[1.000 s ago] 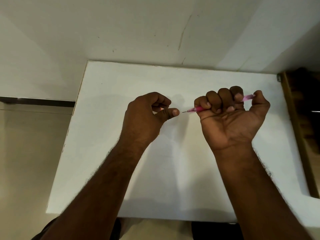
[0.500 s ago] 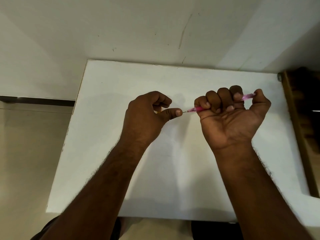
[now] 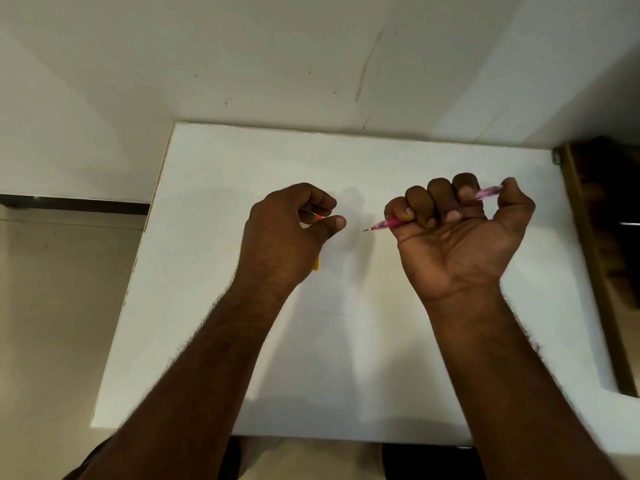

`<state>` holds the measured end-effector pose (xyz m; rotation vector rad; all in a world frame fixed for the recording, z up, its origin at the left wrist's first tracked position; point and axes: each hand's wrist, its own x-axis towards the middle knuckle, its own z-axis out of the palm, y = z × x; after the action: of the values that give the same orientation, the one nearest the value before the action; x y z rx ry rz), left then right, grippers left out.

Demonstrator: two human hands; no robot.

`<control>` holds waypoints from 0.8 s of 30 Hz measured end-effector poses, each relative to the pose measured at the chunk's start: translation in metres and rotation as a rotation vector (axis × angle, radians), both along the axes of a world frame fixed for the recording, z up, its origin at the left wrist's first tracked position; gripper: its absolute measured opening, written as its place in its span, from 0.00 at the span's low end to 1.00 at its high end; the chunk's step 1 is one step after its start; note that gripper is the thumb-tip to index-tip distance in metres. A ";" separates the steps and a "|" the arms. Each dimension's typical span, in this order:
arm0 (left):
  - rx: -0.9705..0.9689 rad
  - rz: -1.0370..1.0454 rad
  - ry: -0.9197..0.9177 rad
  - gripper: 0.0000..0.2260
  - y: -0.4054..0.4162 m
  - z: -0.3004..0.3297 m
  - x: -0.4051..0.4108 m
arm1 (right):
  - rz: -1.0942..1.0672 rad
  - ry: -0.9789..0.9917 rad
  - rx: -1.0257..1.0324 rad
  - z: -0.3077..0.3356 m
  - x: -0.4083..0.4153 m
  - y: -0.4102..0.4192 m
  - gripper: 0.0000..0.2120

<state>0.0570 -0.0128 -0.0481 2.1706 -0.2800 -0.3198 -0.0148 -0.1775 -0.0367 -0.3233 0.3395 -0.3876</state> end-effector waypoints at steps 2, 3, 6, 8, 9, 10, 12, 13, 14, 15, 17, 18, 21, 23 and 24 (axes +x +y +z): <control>0.012 0.002 0.002 0.09 0.001 -0.001 0.000 | 0.003 -0.006 -0.006 0.000 0.000 0.000 0.24; 0.024 0.003 -0.001 0.08 0.001 -0.001 0.000 | 0.005 -0.008 -0.007 0.000 0.000 0.000 0.25; 0.064 -0.004 -0.023 0.07 0.004 -0.002 0.001 | 0.022 -0.001 -0.011 -0.001 0.001 -0.001 0.24; 0.115 -0.017 -0.047 0.07 0.006 -0.003 0.002 | 0.020 0.047 -0.052 -0.001 0.003 -0.001 0.16; 0.144 -0.022 -0.059 0.07 0.007 -0.003 0.002 | 0.014 0.094 -0.093 0.000 0.005 0.000 0.11; 0.172 -0.025 -0.070 0.07 0.007 -0.004 0.002 | 0.012 0.151 -0.139 0.000 0.007 0.002 0.08; 0.224 -0.041 -0.081 0.08 0.009 -0.006 0.003 | 0.020 0.280 -0.226 0.000 0.011 0.005 0.08; 0.246 -0.053 -0.075 0.09 0.009 -0.006 0.003 | 0.023 0.346 -0.279 -0.001 0.013 0.007 0.07; 0.262 -0.064 -0.062 0.09 0.010 -0.007 0.004 | 0.024 0.414 -0.355 -0.002 0.013 0.009 0.06; 0.277 -0.073 -0.046 0.10 0.010 -0.008 0.004 | 0.030 0.483 -0.459 -0.004 0.013 0.011 0.05; 0.298 -0.081 -0.016 0.11 0.010 -0.010 0.004 | 0.061 0.631 -0.724 -0.008 0.012 0.014 0.04; 0.300 -0.080 -0.003 0.11 0.010 -0.011 0.004 | 0.086 0.719 -0.875 -0.011 0.011 0.015 0.03; 0.300 -0.076 0.015 0.10 0.010 -0.012 0.004 | 0.133 0.908 -1.282 -0.022 0.006 0.014 0.04; 0.293 -0.069 0.016 0.09 0.010 -0.013 0.005 | 0.157 0.935 -1.455 -0.026 0.005 0.014 0.06; 0.289 -0.065 0.017 0.09 0.010 -0.014 0.005 | 0.175 0.949 -1.535 -0.027 0.004 0.015 0.08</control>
<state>0.0616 -0.0028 -0.0617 2.4448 -0.3103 -0.4376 -0.0109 -0.1624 -0.0641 -2.0619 0.8914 -0.2272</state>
